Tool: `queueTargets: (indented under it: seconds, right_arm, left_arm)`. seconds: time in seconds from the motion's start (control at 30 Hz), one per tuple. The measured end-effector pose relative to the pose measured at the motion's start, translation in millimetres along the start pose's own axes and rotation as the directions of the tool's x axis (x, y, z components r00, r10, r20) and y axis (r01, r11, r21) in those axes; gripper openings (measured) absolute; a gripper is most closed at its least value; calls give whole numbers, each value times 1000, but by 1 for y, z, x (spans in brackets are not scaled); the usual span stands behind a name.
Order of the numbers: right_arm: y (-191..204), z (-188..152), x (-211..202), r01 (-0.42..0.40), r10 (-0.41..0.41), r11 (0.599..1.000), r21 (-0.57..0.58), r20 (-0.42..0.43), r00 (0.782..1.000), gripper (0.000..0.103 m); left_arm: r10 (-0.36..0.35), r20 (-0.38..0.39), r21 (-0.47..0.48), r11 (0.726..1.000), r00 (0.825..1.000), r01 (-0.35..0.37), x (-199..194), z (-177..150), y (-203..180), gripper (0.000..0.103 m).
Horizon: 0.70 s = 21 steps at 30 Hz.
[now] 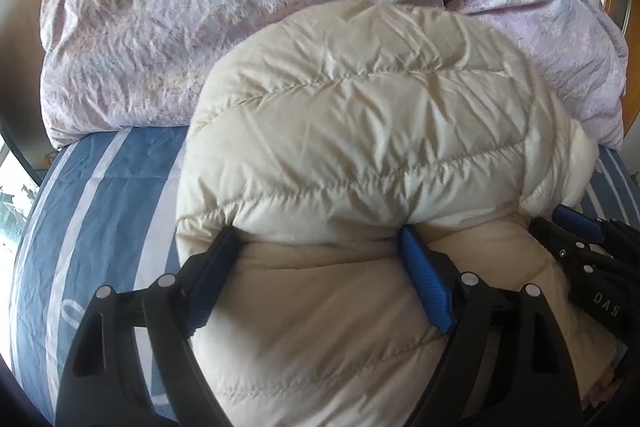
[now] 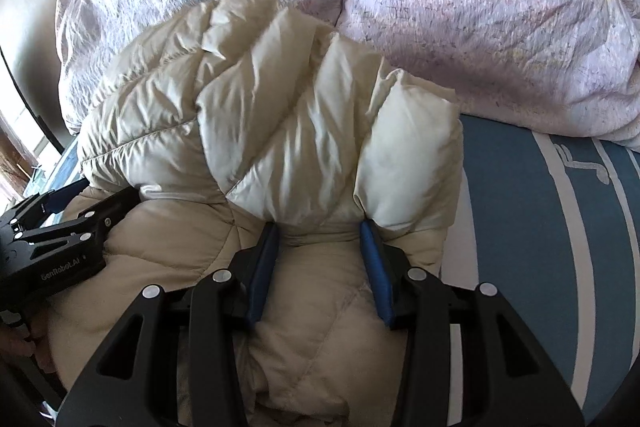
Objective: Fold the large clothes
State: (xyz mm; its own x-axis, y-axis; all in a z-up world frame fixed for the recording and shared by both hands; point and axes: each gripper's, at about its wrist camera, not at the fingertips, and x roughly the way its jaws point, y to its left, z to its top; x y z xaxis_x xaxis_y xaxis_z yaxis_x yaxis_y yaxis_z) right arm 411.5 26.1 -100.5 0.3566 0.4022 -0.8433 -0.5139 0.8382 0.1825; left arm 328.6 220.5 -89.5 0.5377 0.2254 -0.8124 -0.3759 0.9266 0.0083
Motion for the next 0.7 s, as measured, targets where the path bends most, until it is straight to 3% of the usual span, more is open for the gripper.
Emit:
queueTargets:
  seconds: [0.07, 0.17, 0.37, 0.7]
  right_arm:
    - [2, 0, -10, 13, -13, 1000, -7, 1, 1000, 58]
    - [6, -5, -31, 25, -24, 1000, -9, 19, 1000, 84]
    - [8, -29, -68, 4, -4, 1000, 9, 0, 1000, 84]
    - [5, -86, -126, -21, 24, 999, 40, -58, 998, 84]
  left_arm:
    - [-2, 14, -11, 1000, 1000, 2, -13, -5, 1, 82]
    - [-8, 34, -25, 1000, 999, 9, -35, -16, 2, 82]
    - [-7, 56, -46, 999, 998, 10, -83, -49, 3, 82]
    - [-25, 15, -126, 992, 1000, 27, -149, -114, 1, 82]
